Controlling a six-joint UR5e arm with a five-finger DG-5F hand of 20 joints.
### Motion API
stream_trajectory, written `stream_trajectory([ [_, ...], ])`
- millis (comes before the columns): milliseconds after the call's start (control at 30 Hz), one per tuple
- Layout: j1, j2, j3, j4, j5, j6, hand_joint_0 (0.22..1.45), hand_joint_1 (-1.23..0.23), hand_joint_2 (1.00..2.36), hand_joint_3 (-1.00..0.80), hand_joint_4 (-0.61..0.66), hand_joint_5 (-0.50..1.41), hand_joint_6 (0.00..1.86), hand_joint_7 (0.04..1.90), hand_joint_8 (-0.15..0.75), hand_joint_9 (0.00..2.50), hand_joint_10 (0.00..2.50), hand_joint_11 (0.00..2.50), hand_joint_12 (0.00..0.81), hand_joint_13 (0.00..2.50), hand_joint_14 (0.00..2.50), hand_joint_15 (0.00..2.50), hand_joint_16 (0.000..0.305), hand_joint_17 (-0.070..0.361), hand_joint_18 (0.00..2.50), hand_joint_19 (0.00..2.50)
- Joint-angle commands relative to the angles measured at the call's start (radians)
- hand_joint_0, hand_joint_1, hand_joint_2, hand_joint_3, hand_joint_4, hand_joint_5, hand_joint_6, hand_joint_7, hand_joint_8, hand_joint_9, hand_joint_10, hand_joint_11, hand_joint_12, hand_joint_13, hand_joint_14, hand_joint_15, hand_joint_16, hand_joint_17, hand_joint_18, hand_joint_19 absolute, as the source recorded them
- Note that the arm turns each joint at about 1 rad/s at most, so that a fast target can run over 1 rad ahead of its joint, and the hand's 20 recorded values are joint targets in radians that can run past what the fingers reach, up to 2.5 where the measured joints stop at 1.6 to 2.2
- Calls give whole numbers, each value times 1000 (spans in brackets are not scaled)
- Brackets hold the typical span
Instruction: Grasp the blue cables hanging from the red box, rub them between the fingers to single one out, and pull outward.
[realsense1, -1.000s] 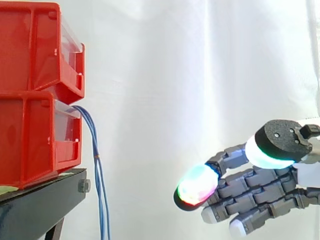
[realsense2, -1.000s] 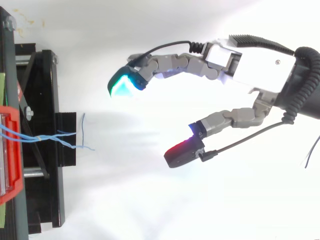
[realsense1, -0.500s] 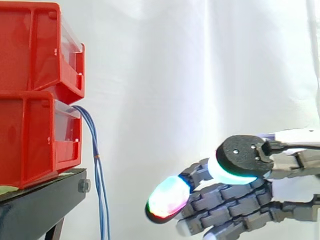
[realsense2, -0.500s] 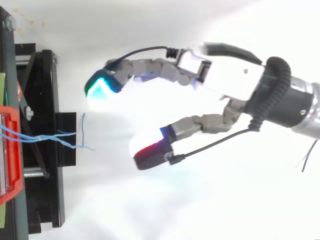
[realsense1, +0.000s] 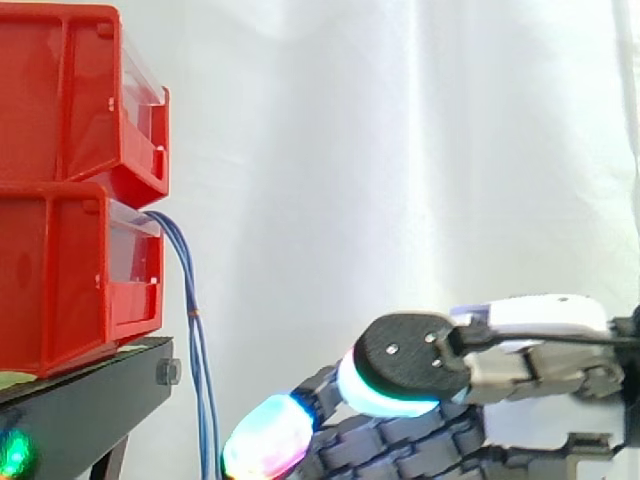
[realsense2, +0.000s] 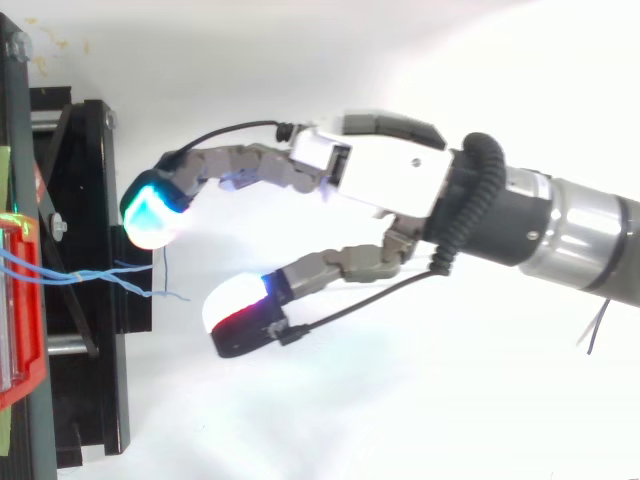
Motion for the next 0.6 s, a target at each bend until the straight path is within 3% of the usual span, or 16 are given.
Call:
stream_trajectory([
  [0, -10, -64, 90, -49, -29, 47, 445, -718, 1000, -500, 242, -199, 501, 714, 257, 375, 0, 0, 362, 423, 2, 48, 51, 116, 464, 319],
  [200, -19, -65, 138, -109, -48, 87, 449, -715, 1000, -500, 245, -197, 501, 716, 259, 395, 0, 0, 360, 438, 2, 63, 51, 115, 472, 334],
  [367, -22, -65, 148, -95, -41, 57, 453, -710, 1000, -500, 248, -194, 501, 718, 258, 405, 0, 0, 360, 453, 3, 80, 51, 115, 491, 350],
  [467, -27, -93, 161, -49, -35, 35, 466, -708, 1000, -500, 256, -190, 501, 721, 255, 415, 0, 0, 356, 462, 2, 88, 50, 113, 489, 362],
  [567, -30, -93, 162, -43, -35, 35, 477, -708, 1000, -500, 276, -178, 501, 732, 255, 427, 0, 0, 353, 474, 3, 100, 50, 112, 497, 375],
])
